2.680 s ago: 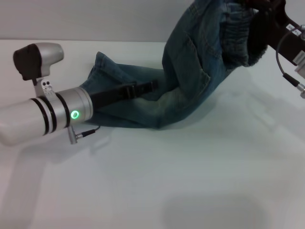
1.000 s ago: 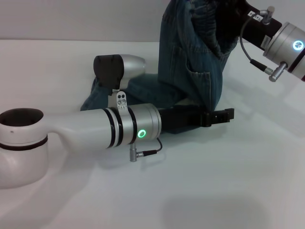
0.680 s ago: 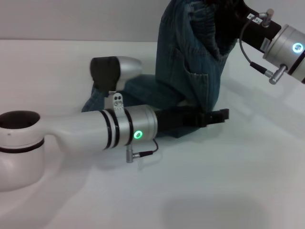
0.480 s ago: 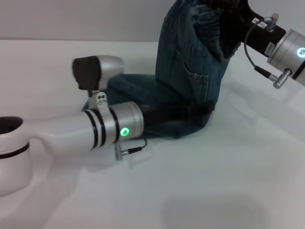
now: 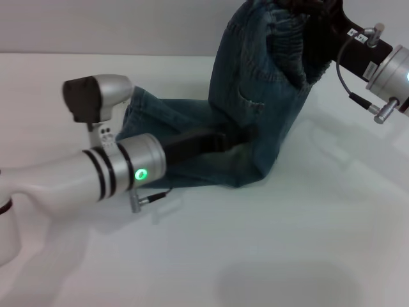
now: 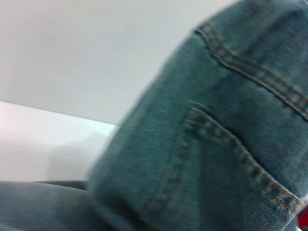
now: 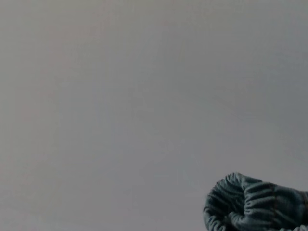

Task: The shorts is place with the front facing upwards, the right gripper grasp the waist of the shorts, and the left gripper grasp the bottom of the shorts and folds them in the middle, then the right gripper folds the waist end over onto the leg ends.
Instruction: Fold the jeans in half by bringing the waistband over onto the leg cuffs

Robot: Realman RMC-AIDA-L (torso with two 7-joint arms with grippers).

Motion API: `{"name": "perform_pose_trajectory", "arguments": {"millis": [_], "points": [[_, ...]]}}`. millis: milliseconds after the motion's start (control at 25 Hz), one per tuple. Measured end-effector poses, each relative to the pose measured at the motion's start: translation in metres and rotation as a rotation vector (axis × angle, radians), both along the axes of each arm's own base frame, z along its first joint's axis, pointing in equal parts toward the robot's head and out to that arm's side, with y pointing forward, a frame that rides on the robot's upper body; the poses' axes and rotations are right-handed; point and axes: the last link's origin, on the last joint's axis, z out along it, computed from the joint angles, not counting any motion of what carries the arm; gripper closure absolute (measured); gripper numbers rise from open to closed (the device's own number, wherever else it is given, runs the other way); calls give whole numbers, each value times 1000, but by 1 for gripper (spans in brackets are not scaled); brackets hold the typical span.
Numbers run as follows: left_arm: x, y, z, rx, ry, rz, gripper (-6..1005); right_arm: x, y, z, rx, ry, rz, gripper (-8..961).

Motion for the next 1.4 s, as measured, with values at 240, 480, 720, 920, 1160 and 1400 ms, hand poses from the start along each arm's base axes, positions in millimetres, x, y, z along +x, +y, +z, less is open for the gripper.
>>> {"name": "perform_pose_trajectory", "arguments": {"millis": [240, 480, 720, 920, 1160, 1400], "points": [[-10, -6, 12, 26, -37, 17, 224, 1, 0, 2, 3, 1, -3, 850], [-8, -19, 13, -5, -86, -6, 224, 4, -1, 3, 7, 1, -10, 849], [-14, -28, 22, 21, -97, -2, 224, 8, -2, 5, 12, -1, -17, 849], [-37, -36, 44, 106, -100, 58, 224, 10, -4, 5, 10, -3, -22, 849], [-80, -32, 87, 279, -86, 183, 224, 9, -4, 3, -1, -5, -19, 850], [-105, -34, 115, 389, -72, 246, 224, -10, 4, 1, -41, -50, 34, 849]]}}
